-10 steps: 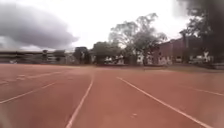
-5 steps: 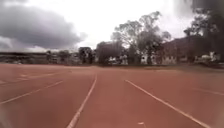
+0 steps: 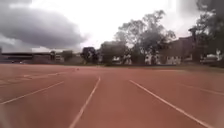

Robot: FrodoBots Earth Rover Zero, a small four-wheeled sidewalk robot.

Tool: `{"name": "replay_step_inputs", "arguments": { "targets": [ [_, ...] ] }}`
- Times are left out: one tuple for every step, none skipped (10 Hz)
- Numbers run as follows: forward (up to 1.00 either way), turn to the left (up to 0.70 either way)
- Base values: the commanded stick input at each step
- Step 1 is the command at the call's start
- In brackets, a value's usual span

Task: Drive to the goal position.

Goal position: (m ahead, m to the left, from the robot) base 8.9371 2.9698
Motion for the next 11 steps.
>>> {"name": "replay_step_inputs", "arguments": {
  "targets": [
    [0.45, 0.0],
    [0.45, 0.0],
    [0.45, 0.0],
    [0.45, 0.01],
    [0.45, 0.18],
    [0.45, 0.27],
    [0.45, 0.27],
    [0.45, 0.27],
    [0.45, 0.27],
    [0.45, 0.27],
    [0.45, 0.27]
  ]
}}
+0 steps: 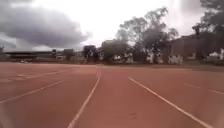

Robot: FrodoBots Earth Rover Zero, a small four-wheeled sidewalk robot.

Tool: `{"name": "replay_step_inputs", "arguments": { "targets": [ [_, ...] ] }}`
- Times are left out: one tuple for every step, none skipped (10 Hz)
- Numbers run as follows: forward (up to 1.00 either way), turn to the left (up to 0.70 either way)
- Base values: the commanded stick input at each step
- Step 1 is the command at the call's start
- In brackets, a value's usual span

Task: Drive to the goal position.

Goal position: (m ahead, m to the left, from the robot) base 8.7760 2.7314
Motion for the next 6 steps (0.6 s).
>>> {"name": "replay_step_inputs", "arguments": {
  "targets": [
    [0.45, 0.27],
    [0.45, 0.27],
    [0.45, 0.27],
    [0.45, 0.27],
    [0.45, 0.27],
    [0.45, 0.27]
  ]
}}
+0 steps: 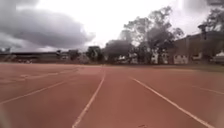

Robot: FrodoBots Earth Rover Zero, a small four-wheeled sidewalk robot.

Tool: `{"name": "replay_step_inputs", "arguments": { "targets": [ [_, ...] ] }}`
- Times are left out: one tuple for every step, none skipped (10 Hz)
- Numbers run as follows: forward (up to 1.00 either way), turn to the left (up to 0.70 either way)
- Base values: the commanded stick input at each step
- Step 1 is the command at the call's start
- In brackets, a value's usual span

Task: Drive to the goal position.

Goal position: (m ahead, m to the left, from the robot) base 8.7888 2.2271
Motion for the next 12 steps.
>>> {"name": "replay_step_inputs", "arguments": {
  "targets": [
    [0.45, 0.27],
    [0.45, 0.27],
    [0.45, 0.27],
    [0.45, 0.27],
    [0.45, 0.27],
    [0.45, 0.27],
    [0.45, 0.16],
    [0.45, 0.0],
    [0.45, 0.0],
    [0.45, 0.0],
    [0.45, 0.0],
    [0.45, 0.0]
  ]
}}
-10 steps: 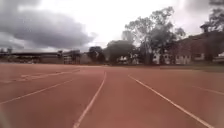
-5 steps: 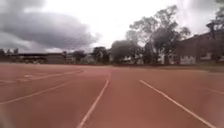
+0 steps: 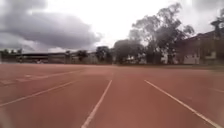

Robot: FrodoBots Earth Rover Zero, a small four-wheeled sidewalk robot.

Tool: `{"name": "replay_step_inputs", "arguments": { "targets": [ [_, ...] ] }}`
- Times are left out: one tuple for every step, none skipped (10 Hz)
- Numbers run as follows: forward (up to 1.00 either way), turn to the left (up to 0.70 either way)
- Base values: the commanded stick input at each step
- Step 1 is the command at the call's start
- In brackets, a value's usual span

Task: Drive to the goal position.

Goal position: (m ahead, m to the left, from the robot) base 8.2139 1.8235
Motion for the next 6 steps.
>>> {"name": "replay_step_inputs", "arguments": {
  "targets": [
    [0.45, 0.0],
    [0.45, 0.0],
    [0.45, 0.0],
    [0.45, 0.0],
    [0.45, 0.0],
    [0.45, 0.0]
  ]
}}
